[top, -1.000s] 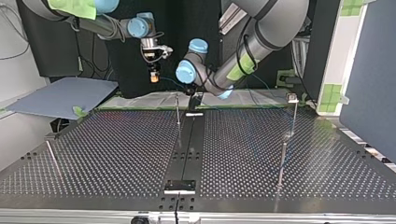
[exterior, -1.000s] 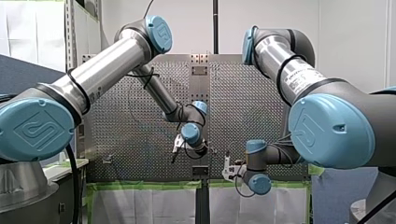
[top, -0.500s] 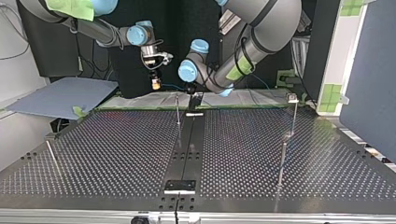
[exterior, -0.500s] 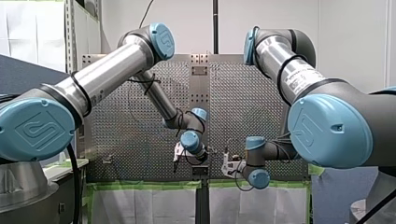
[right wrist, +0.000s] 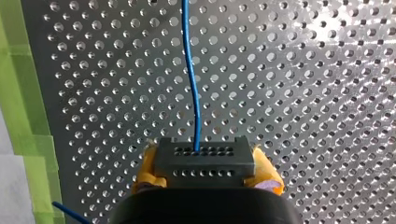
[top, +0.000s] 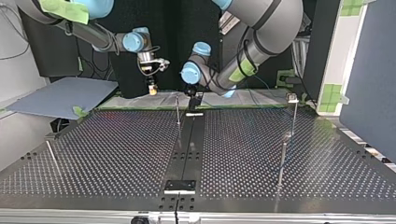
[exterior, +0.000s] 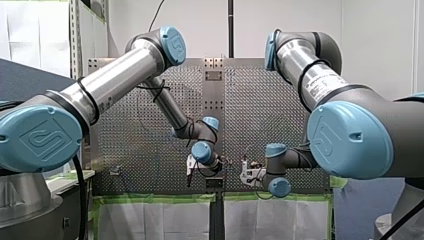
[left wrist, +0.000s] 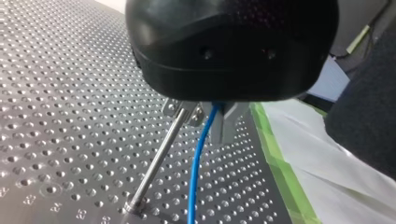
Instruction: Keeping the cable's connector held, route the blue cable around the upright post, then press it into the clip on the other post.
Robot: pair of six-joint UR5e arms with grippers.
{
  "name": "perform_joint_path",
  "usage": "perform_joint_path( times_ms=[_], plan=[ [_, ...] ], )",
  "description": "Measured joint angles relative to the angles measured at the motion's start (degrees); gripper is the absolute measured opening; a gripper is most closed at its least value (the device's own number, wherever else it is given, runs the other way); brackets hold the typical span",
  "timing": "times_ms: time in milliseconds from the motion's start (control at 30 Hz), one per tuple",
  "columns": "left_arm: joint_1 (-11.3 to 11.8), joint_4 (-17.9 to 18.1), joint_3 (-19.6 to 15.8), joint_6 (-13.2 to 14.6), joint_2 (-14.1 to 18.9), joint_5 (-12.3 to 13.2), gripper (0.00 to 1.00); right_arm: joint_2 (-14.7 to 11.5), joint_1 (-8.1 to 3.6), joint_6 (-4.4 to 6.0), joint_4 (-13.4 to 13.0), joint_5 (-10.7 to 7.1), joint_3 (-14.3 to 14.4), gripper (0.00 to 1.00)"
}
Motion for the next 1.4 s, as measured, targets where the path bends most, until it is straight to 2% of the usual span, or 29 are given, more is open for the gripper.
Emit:
perform_joint_path(
  times_ms=[200, 400, 600, 867, 1100, 1400],
  plan=[
    [0.3, 0.7, 0.0, -1.8, 0.0, 0.8, 0.0, 0.0, -0.81, 0.18, 0.2, -0.35, -0.6, 0.0],
    [0.7, 1.3, 0.0, -2.6, 0.0, 0.0, 0.0, 0.0, -1.09, 0.2, 0.6, -0.51, -1.0, 0.0],
    [1.3, 2.0, 0.0, -2.8, -0.1, -1.4, 0.0, 0.0, -2.15, 0.17, 2.3, -0.59, -1.8, 0.0],
    [1.8, 4.4, 0.0, -3.9, -0.9, -1.8, 0.0, 0.0, -3.39, 0.44, 4.3, -0.69, -3.1, 0.0],
    [2.0, 7.0, 0.0, -6.8, -0.9, 0.4, 0.0, 0.0, -4.57, 1.04, 5.1, -0.85, -3.9, 0.0],
    [2.3, 7.5, 0.0, -7.6, -0.9, 1.8, 0.0, 0.0, -5.44, 1.16, 6.6, -0.88, -5.4, 0.0]
  ],
)
